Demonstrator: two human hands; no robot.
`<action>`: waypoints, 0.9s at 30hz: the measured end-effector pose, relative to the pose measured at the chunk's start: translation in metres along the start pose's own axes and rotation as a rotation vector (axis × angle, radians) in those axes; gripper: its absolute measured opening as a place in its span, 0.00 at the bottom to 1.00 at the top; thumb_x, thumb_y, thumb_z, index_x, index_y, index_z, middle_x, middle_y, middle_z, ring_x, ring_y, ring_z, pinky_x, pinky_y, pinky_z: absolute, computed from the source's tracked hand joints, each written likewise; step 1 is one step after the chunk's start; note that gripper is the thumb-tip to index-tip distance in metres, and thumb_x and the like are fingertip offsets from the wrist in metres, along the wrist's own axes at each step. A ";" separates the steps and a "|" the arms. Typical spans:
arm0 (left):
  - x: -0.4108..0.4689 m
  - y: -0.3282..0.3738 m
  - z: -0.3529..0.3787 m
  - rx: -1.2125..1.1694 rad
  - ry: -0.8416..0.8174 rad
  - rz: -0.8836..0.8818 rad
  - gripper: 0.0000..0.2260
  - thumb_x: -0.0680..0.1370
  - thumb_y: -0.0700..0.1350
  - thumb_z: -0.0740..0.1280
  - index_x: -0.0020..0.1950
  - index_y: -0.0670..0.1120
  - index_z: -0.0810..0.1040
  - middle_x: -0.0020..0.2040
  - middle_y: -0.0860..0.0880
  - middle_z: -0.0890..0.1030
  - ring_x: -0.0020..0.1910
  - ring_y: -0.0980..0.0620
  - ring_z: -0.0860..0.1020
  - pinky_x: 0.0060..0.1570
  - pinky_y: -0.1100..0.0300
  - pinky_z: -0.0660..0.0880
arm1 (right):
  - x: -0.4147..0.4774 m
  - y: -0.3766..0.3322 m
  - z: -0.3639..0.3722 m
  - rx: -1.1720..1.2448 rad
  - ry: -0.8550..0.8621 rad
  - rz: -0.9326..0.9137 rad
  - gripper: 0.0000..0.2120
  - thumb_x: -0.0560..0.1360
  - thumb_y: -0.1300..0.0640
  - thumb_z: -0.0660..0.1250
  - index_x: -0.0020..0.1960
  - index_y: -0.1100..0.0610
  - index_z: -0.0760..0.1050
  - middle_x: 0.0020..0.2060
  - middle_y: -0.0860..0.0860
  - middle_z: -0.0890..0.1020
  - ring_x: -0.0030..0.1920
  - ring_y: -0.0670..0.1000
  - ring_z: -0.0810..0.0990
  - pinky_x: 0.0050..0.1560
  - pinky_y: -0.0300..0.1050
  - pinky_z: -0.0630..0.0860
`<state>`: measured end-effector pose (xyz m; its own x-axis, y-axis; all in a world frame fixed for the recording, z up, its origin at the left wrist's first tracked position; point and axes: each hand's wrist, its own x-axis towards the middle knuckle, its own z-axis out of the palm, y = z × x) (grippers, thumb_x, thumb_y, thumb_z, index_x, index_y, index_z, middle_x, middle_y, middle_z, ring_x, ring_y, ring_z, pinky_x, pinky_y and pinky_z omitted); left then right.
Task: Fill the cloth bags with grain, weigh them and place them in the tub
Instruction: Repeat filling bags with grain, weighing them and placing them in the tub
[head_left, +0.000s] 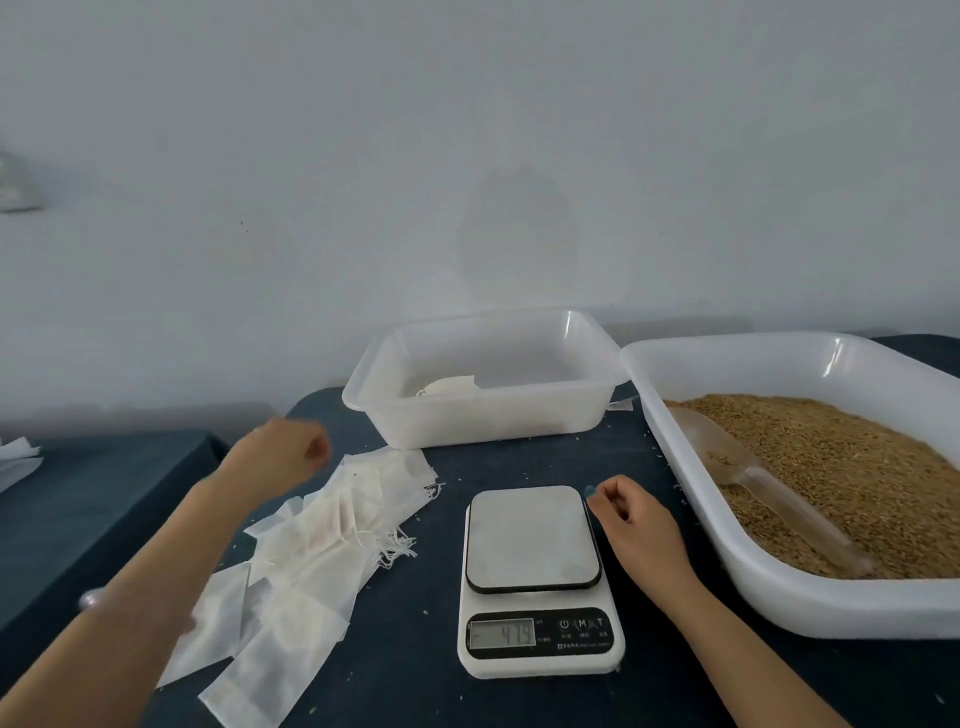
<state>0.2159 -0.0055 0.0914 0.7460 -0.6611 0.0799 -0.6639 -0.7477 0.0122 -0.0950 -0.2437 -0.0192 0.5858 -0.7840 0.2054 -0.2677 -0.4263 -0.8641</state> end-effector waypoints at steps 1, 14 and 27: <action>-0.009 -0.001 0.006 0.174 -0.089 -0.003 0.05 0.78 0.46 0.62 0.50 0.53 0.77 0.46 0.55 0.78 0.45 0.50 0.78 0.43 0.58 0.73 | 0.000 0.000 0.000 -0.001 0.000 0.000 0.09 0.78 0.46 0.64 0.41 0.48 0.73 0.34 0.47 0.79 0.35 0.45 0.76 0.34 0.39 0.70; -0.083 0.013 0.048 0.165 -0.034 0.084 0.13 0.82 0.59 0.56 0.57 0.55 0.75 0.47 0.54 0.77 0.47 0.52 0.78 0.43 0.59 0.73 | -0.001 0.001 -0.001 -0.031 -0.002 -0.019 0.09 0.78 0.46 0.64 0.41 0.47 0.73 0.34 0.47 0.79 0.35 0.45 0.77 0.34 0.40 0.70; -0.077 -0.023 0.057 -0.439 0.146 -0.129 0.09 0.82 0.41 0.63 0.56 0.47 0.82 0.45 0.51 0.83 0.33 0.56 0.82 0.39 0.66 0.73 | -0.002 0.000 -0.001 -0.044 -0.014 -0.008 0.08 0.78 0.47 0.65 0.42 0.48 0.74 0.36 0.47 0.80 0.38 0.45 0.78 0.35 0.39 0.70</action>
<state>0.1768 0.0589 0.0286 0.8296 -0.5254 0.1889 -0.5489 -0.7054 0.4485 -0.0965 -0.2426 -0.0190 0.5985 -0.7742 0.2057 -0.2962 -0.4525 -0.8411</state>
